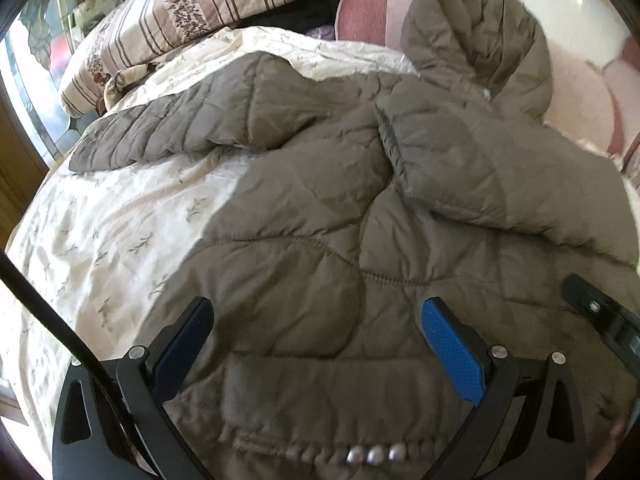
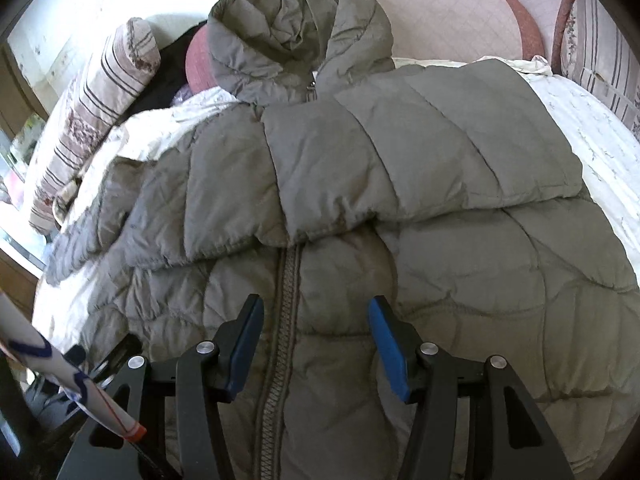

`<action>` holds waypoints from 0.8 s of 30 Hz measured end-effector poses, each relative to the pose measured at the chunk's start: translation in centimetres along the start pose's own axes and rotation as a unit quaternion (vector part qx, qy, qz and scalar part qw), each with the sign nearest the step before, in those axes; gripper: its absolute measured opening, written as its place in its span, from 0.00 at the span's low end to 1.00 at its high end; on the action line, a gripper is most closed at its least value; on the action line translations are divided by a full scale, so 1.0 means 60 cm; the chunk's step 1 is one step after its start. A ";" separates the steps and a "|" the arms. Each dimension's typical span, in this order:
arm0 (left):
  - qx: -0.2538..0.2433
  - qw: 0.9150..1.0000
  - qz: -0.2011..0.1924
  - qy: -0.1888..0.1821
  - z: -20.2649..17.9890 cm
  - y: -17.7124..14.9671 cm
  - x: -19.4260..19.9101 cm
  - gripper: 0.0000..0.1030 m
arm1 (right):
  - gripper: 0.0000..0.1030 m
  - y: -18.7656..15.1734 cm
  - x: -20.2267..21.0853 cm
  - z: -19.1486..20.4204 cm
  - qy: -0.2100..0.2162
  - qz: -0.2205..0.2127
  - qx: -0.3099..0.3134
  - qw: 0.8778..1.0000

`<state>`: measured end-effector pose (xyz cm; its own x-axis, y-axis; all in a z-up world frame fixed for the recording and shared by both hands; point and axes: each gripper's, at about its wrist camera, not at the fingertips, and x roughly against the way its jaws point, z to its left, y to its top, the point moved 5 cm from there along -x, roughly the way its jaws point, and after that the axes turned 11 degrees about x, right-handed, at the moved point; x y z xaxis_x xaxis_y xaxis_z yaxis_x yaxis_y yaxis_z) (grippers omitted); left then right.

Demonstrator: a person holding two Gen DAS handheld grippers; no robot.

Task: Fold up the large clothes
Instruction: 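Open the right gripper to lay the sleeve on the jacket front, then move the left gripper to the other sleeve cuff and close on it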

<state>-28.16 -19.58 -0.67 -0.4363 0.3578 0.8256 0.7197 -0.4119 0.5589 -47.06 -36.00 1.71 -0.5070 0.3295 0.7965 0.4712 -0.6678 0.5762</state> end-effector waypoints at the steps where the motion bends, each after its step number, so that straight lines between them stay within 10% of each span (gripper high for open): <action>1: 0.005 1.000 0.000 -0.003 0.009 0.001 0.010 1.00 | 0.57 0.002 0.002 0.000 0.001 -0.002 -0.002 1.000; 24: 0.120 0.986 -0.058 0.102 0.290 0.056 0.202 1.00 | 0.57 -0.005 0.061 0.009 0.040 -0.038 -0.005 0.998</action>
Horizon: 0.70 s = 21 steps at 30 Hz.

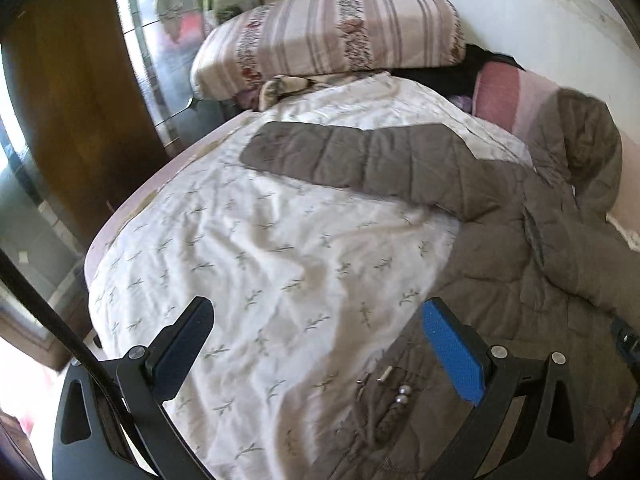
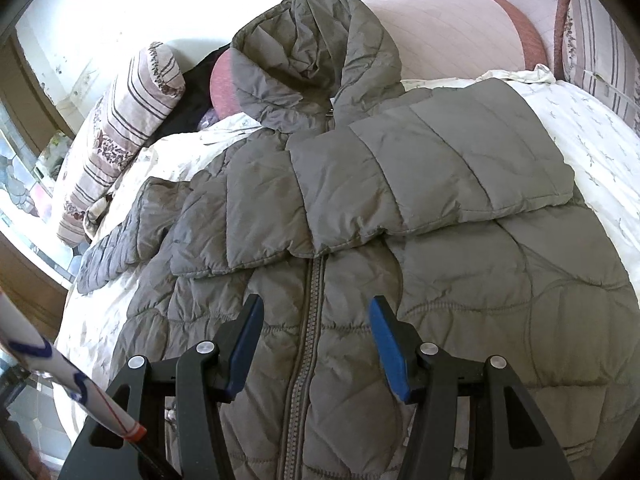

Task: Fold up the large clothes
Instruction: 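Move the left gripper to the other sleeve cuff and close on it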

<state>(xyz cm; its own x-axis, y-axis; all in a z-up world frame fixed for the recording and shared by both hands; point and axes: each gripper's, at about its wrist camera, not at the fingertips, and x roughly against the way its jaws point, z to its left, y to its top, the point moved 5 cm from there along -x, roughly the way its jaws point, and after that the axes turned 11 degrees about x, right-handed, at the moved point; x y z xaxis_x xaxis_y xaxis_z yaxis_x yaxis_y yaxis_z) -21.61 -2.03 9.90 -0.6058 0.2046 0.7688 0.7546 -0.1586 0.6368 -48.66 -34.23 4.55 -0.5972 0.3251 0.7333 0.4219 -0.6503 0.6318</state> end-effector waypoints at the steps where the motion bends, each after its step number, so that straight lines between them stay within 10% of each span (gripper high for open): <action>1: 0.007 1.000 -0.001 0.001 0.008 0.004 0.005 1.00 | 0.58 0.000 0.000 0.000 0.005 0.000 0.001 1.000; 12: 0.087 0.996 0.020 -0.019 0.072 0.067 0.000 1.00 | 0.58 0.002 0.020 0.016 0.023 -0.014 0.023 0.999; 21: 0.170 0.980 0.082 -0.069 0.113 0.135 -0.147 0.87 | 0.58 -0.001 0.006 0.009 0.011 -0.005 0.016 1.000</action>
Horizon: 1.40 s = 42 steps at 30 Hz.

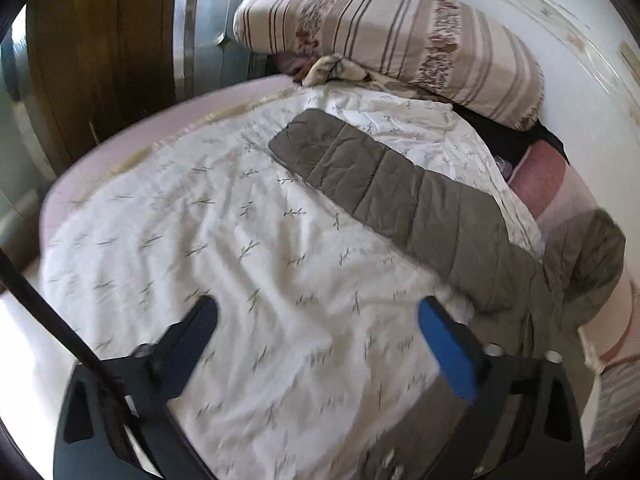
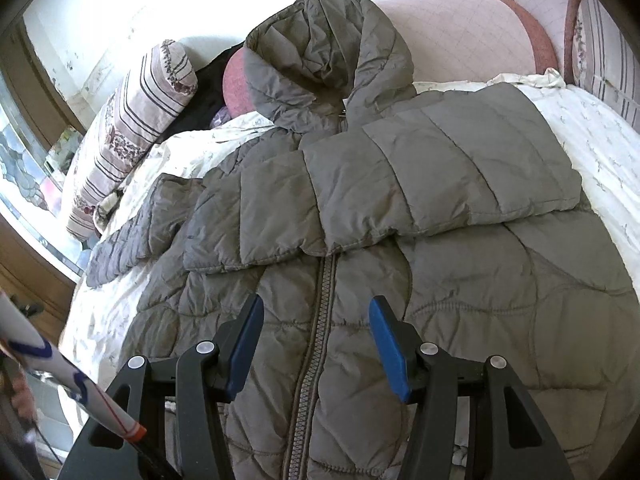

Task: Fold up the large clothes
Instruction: 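Move the left gripper to the other sleeve cuff and close on it, then lift the gripped sleeve cuff up with the left gripper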

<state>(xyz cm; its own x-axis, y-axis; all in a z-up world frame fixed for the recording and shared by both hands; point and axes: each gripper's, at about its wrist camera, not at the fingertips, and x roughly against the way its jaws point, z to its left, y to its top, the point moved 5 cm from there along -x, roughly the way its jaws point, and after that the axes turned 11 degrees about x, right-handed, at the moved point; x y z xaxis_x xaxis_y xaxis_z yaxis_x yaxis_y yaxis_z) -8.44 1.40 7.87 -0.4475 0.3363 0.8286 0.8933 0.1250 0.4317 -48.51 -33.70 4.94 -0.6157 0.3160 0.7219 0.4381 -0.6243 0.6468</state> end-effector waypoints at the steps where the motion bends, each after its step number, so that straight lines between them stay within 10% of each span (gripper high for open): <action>1: 0.008 1.000 0.012 -0.005 0.002 0.012 -0.019 0.79 | 0.58 -0.001 -0.002 0.003 -0.006 0.000 0.006 1.000; 5: 0.041 0.997 0.056 -0.038 0.001 0.065 -0.102 0.55 | 0.58 -0.003 -0.016 0.010 -0.026 0.001 0.021 0.999; 13: 0.060 0.995 0.052 -0.065 0.010 0.157 -0.213 0.40 | 0.58 0.000 -0.031 0.023 -0.032 -0.004 0.039 0.999; 26: 0.164 0.973 0.029 -0.158 0.032 0.220 -0.329 0.37 | 0.58 0.000 -0.040 0.025 -0.030 -0.002 0.043 0.999; 32: 0.153 0.979 0.003 -0.133 0.016 0.230 -0.326 0.16 | 0.58 0.001 -0.043 0.020 -0.035 0.000 0.040 0.999; 42: 0.070 0.987 -0.060 -0.135 -0.040 0.241 -0.190 0.13 | 0.58 0.010 -0.025 -0.003 -0.051 -0.020 0.016 0.998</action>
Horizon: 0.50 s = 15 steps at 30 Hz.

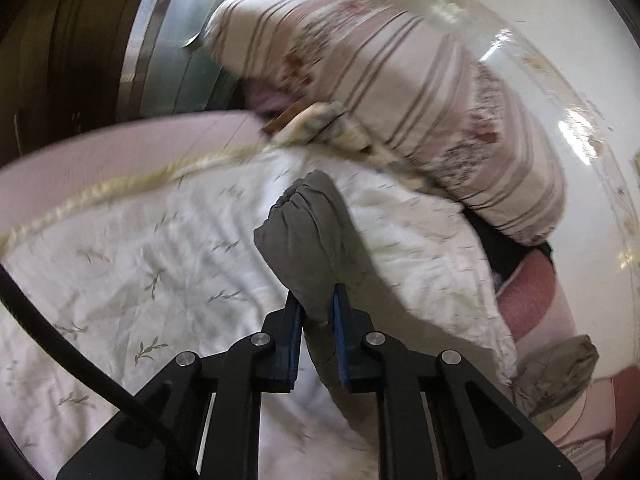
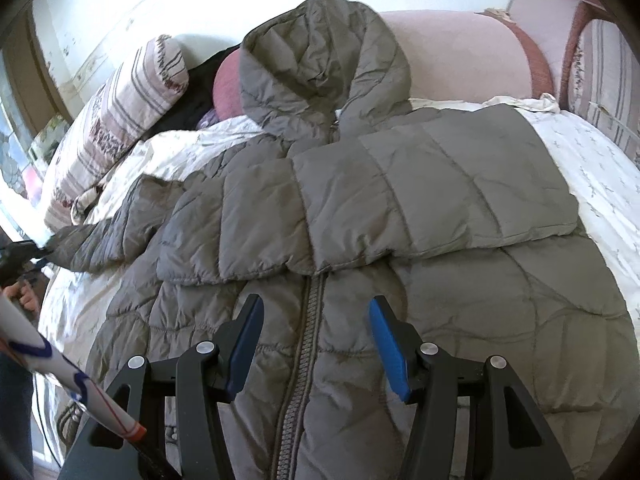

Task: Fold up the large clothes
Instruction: 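Lift the gripped sleeve cuff up with the left gripper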

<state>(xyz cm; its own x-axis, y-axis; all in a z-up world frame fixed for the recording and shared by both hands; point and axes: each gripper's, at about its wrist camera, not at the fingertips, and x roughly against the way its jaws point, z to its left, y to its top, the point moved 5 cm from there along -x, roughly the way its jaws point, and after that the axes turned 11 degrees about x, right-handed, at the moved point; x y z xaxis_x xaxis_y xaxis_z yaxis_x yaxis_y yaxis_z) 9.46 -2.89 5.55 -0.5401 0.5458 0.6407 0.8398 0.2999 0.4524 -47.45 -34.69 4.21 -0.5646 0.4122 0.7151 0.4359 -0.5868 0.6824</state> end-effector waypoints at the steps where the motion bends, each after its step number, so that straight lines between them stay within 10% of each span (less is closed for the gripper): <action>1: -0.007 1.000 -0.004 -0.005 -0.014 0.002 0.013 0.13 | 0.58 0.002 0.003 -0.007 -0.005 -0.004 -0.006 1.000; 15: -0.156 0.979 -0.010 -0.135 -0.322 -0.105 0.235 0.13 | 0.58 0.019 0.061 -0.117 -0.062 -0.050 -0.115 0.990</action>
<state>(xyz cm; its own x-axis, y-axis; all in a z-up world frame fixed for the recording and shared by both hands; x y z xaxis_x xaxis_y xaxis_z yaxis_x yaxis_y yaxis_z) -4.51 -12.19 23.74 -0.4869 0.7414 0.4617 0.7492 0.0828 0.6571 -53.94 -38.77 6.54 -0.5011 0.5499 0.6682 0.2028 -0.6761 0.7084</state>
